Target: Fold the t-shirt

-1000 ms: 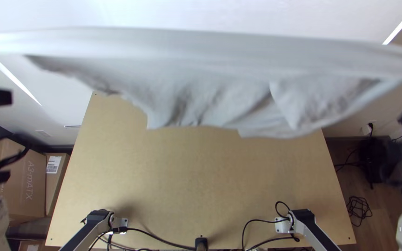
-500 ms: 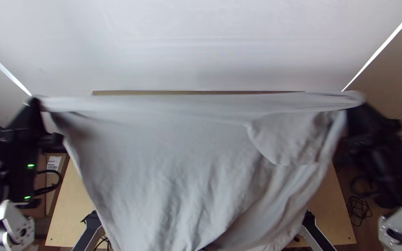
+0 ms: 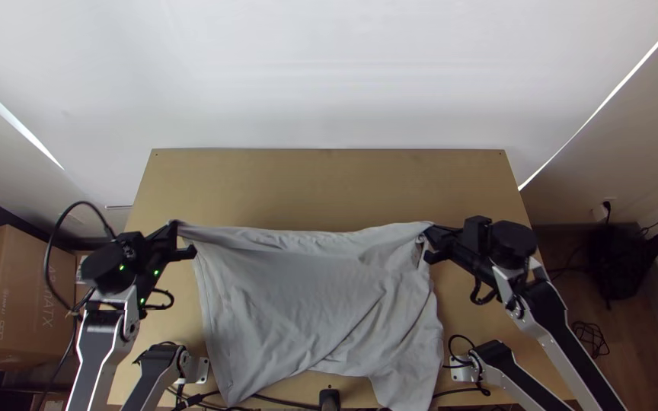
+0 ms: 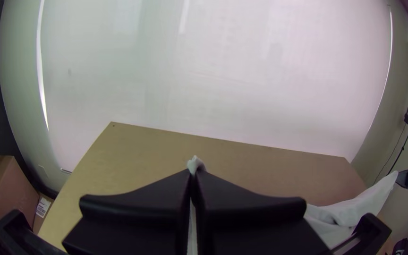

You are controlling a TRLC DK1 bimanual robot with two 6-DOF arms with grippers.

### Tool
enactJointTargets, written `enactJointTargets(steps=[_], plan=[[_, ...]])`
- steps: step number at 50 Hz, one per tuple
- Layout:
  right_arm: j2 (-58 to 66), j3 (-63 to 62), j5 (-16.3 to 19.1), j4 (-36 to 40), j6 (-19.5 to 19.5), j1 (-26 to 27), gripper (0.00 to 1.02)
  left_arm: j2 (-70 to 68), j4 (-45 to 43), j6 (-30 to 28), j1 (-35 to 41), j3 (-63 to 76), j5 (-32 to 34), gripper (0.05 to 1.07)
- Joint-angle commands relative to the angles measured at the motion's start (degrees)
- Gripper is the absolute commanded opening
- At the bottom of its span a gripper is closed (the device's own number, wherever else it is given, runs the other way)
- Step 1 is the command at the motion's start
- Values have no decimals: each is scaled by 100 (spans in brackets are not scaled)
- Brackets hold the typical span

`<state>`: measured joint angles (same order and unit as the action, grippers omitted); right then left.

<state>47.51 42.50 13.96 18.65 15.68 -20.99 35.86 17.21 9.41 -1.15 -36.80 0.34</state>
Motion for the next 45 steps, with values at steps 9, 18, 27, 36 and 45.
enactJointTargets(steps=[9, 18, 27, 36, 45], plan=[[1797, -31, -51, -1277, 409, 166, 2, 2321, -1484, 193, -61, -249, 116, 8], [3195, 373, -51, -1997, 585, 456, 2, 3788, -1915, 272, -43, -882, 116, 8], [4513, 1234, -51, -2164, 611, 676, 2, 5001, -2205, 369, -61, -1629, 116, 8], [5330, 2025, -51, -2243, 611, 755, 2, 6003, -2196, 457, -35, -2394, 116, 8], [6034, 2808, -51, -2261, 664, 807, 2, 6680, -2178, 606, 0, -2974, 116, 8]])
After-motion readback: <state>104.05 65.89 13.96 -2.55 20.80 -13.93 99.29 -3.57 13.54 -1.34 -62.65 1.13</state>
